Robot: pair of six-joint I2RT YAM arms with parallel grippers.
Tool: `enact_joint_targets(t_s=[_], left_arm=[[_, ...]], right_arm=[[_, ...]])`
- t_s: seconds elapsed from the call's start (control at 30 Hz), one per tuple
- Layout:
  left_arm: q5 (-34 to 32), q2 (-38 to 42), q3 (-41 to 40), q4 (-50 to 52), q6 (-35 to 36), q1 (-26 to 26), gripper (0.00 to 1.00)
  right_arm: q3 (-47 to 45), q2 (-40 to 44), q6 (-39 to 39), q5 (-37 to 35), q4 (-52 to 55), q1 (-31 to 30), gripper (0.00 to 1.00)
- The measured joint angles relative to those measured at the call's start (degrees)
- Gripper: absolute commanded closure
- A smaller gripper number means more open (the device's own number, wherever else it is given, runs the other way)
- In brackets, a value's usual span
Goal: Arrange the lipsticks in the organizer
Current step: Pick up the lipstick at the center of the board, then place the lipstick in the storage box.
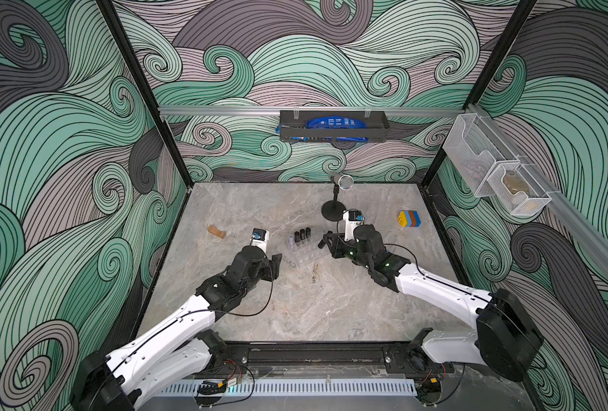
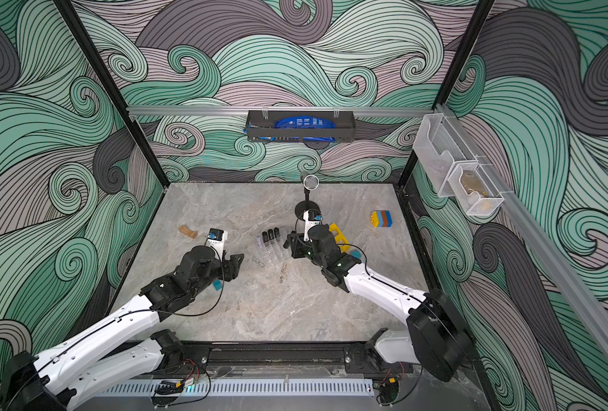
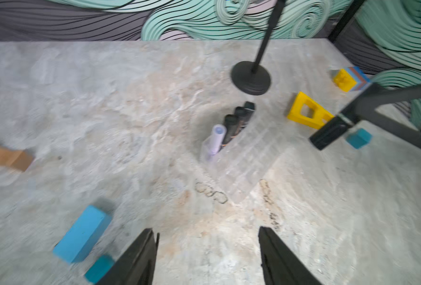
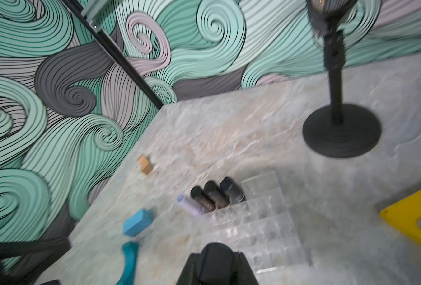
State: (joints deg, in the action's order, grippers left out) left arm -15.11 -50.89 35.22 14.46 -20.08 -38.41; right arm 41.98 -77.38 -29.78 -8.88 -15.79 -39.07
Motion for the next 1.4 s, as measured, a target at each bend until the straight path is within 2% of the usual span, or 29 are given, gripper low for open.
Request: enact_joint_targets(t_s=[0.17,0.33,1.2,1.27,1.4], left_arm=[[-0.3,0.2,-0.1,1.9,-0.9,0.1,0.33],[-0.3,2.1,-0.7,2.2,-1.1,0.2,0.33],[1.7,2.6,-0.9,1.0,-1.0,0.4,0.35],[1.9,2.6,-0.9,0.9,-1.0,0.4,0.35],[1.9,2.6,-0.9,0.9,-1.0,0.4,0.35]], right_arm=[[1.8,-9.6,4.9,-8.5,-10.1,-1.1,0.88],[5.7,-17.3,8.4,-12.0,-14.3,-1.1,0.88],[10.2,-28.8,9.9,-11.6,-17.6,-0.5,0.90],[10.9,-29.0,10.0,-11.6,-17.0,-0.5,0.86],[11.9,-29.4,9.8,-11.6,-15.9,-0.4,0.68]])
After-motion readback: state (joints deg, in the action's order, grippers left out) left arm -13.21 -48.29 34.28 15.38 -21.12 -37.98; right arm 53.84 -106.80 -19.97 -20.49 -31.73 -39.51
